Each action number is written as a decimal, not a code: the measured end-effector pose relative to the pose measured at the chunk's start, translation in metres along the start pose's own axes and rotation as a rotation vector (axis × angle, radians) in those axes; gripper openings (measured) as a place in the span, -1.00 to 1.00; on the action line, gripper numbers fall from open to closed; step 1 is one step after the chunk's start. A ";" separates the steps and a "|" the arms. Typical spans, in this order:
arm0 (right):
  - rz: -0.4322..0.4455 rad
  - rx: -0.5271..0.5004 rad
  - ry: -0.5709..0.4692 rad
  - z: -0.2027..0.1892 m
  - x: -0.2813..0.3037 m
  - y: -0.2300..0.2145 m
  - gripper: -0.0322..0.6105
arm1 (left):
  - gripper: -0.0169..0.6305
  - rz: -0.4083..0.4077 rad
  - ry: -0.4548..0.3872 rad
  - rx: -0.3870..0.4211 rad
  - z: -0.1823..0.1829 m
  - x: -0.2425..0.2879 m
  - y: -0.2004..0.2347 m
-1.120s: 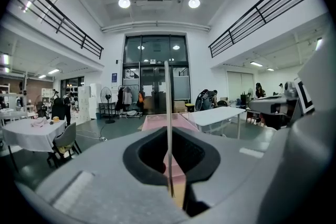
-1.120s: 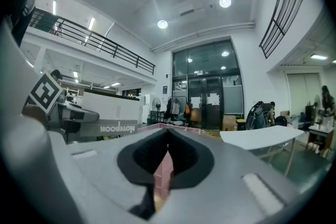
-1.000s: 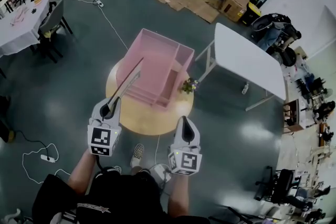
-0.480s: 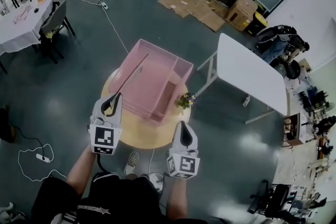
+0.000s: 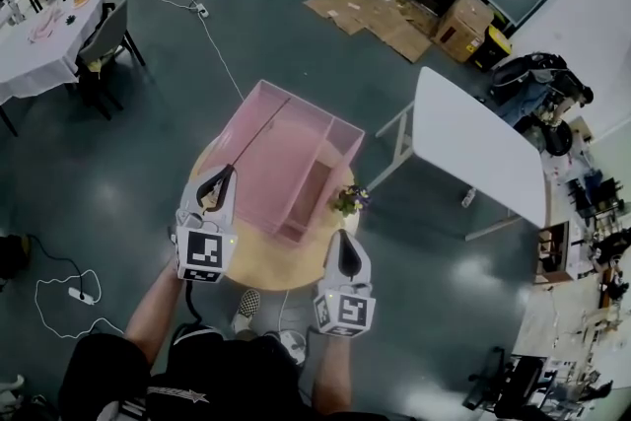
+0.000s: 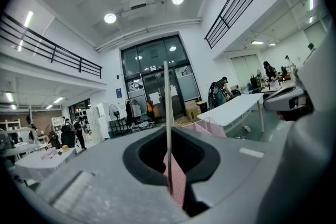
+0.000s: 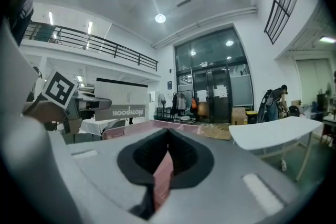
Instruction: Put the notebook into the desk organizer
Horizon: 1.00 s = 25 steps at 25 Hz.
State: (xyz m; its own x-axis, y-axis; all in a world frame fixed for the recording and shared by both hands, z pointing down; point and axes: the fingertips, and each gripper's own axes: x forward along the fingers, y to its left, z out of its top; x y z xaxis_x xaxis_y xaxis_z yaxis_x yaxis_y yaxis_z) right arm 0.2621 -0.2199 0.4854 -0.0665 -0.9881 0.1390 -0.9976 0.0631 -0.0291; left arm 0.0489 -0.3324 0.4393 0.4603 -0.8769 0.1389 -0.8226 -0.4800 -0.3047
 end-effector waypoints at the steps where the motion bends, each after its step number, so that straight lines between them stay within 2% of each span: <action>1: 0.001 0.003 0.003 -0.001 0.001 -0.002 -0.89 | -0.90 0.001 0.002 0.012 0.001 0.004 0.000; 12: -0.008 0.023 0.032 -0.018 0.008 -0.017 -0.89 | -0.89 -0.011 0.051 0.211 -0.009 0.047 -0.014; 25: -0.019 0.048 0.069 -0.033 0.012 -0.032 -0.89 | -0.89 -0.015 0.121 0.542 -0.027 0.080 -0.039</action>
State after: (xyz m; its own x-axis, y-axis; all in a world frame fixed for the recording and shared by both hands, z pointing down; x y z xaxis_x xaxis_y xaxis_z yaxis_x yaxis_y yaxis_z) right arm 0.2929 -0.2295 0.5206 -0.0501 -0.9770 0.2074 -0.9967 0.0358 -0.0725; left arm 0.1085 -0.3847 0.4881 0.4027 -0.8821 0.2445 -0.5117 -0.4384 -0.7389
